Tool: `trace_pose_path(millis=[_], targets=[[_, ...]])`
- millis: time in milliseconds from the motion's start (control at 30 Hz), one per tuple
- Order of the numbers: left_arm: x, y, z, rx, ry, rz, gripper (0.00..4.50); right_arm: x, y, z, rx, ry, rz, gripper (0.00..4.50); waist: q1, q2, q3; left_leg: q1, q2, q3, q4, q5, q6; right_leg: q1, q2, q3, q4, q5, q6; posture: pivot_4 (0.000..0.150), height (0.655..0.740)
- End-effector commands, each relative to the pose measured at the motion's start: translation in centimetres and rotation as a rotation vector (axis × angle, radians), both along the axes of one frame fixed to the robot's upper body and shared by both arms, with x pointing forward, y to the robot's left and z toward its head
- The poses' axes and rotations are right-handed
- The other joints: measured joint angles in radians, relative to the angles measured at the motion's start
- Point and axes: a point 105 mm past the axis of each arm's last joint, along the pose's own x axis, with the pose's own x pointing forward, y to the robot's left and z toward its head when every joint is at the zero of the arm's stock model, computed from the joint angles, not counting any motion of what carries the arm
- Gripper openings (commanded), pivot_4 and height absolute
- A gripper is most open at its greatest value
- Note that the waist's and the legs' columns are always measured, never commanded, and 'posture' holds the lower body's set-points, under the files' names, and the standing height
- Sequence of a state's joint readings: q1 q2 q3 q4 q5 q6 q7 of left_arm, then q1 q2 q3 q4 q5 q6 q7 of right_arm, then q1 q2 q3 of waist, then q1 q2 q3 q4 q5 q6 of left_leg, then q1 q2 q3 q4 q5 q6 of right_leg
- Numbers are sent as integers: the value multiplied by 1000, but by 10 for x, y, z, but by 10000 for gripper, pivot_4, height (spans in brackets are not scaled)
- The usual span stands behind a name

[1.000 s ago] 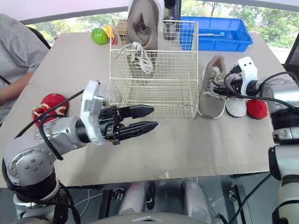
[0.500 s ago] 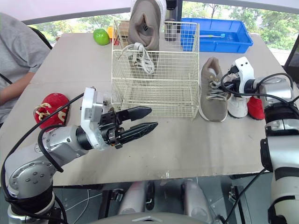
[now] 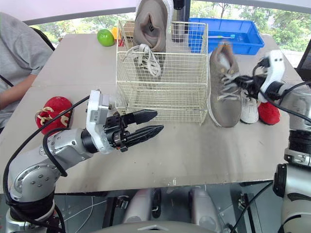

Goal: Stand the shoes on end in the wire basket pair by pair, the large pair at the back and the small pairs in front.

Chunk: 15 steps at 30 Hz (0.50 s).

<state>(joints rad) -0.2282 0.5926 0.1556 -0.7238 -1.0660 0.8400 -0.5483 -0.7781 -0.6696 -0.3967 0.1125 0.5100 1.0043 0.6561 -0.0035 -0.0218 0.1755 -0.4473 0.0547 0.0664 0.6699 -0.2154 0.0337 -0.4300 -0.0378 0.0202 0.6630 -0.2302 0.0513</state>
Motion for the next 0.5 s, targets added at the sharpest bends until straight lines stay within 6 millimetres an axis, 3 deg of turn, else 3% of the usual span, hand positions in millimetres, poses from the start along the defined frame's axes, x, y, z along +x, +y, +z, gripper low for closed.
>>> trace_pose_path(millis=[33, 133, 267, 300, 367, 500], targets=[[-1, 1, 9, -64, -33, 10, 30972, -25, -1, 102, 104, -353, 7, 502, -2, 2, 1, 0, 0, 1, 0, 0, 0, 0, 0, 1, 0, 0, 0, 1500, 7400], [5, 3, 11, -107, -41, 61, 30972, -30, 13, 157, 161, -544, 11, 502, -14, 3, 2, 0, 0, 2, -1, 0, 0, -2, 0, 2, 0, 0, 0, 1500, 7400], [11, 7, 14, -134, -91, 129, 30972, -17, 43, 207, 170, -773, -57, 502, -27, 5, 1, 0, 2, 2, -2, 0, 0, -4, 3, 4, 1, 0, 0, 1500, 7400], [11, 8, 14, -135, -97, 135, 30972, -15, 47, 211, 168, -802, -67, 502, -28, 4, 1, 0, 2, 2, -3, 0, 0, -4, 3, 4, 1, 0, 0, 1500, 7400], [9, 7, 15, -139, -92, 127, 30972, -2, 73, 211, 96, -883, -96, 502, -27, 4, 1, 0, 2, 2, -3, 0, 0, -4, 3, 3, 0, 0, 0, 1500, 7400], [7, 11, 15, -131, -97, 150, 30972, 25, 114, 184, 19, -934, -122, 502, -32, 4, 1, 0, 2, 5, -2, 0, 0, -4, 2, 5, 0, 0, 0, 1500, 7400]])
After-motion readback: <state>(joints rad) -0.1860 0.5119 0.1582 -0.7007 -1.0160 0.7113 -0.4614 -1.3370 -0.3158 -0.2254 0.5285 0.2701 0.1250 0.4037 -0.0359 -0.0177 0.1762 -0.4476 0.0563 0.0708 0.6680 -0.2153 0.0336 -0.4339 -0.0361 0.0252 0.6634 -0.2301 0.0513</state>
